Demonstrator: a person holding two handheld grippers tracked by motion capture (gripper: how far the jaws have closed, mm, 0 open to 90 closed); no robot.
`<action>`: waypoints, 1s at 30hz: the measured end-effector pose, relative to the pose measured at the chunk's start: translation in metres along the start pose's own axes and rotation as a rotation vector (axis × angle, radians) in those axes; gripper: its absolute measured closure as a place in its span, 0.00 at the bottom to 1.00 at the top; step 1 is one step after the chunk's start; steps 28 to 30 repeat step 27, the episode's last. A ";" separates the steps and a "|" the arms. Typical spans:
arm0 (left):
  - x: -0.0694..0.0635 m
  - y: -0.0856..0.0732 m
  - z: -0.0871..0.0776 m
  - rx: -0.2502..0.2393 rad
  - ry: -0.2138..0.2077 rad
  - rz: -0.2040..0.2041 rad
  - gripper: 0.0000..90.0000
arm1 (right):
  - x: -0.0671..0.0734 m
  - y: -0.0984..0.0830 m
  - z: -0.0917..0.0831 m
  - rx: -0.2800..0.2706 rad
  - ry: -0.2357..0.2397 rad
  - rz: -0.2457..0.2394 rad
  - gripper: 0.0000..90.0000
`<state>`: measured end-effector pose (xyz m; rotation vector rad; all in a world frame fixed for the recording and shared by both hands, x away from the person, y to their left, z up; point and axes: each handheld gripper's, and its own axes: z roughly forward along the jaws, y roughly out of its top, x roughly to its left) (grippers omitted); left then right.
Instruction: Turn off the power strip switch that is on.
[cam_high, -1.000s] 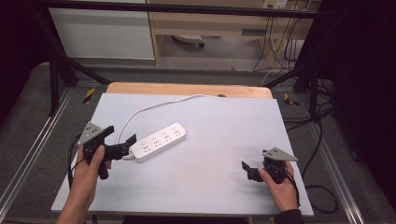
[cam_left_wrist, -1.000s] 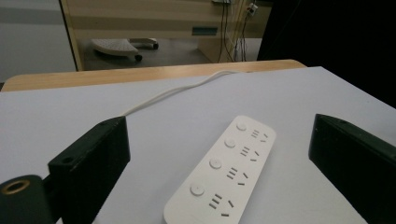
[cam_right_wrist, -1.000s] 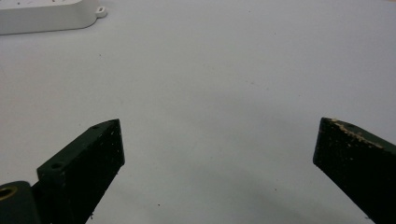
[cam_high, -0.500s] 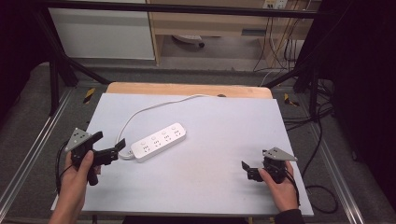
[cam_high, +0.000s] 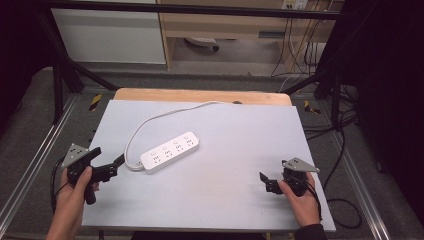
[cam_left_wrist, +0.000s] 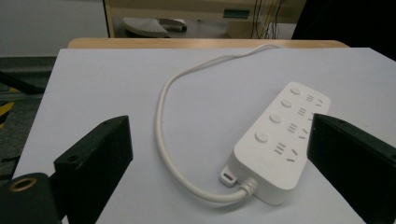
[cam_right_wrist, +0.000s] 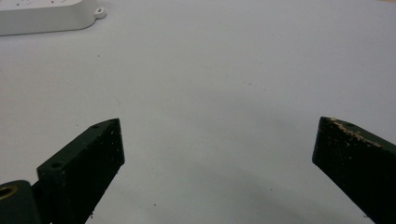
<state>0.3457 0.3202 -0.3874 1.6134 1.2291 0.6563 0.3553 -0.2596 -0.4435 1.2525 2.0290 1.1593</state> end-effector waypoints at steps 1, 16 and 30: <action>0.002 -0.001 0.000 0.004 0.004 0.001 0.08 | 0.000 0.000 0.000 -0.001 -0.001 -0.003 0.03; 0.010 -0.025 0.000 0.096 -0.015 -0.010 0.08 | -0.006 -0.003 0.000 0.006 -0.030 0.016 0.04; -0.008 -0.042 0.008 0.182 -0.054 0.045 0.08 | -0.011 -0.011 0.017 0.162 -0.058 0.039 0.04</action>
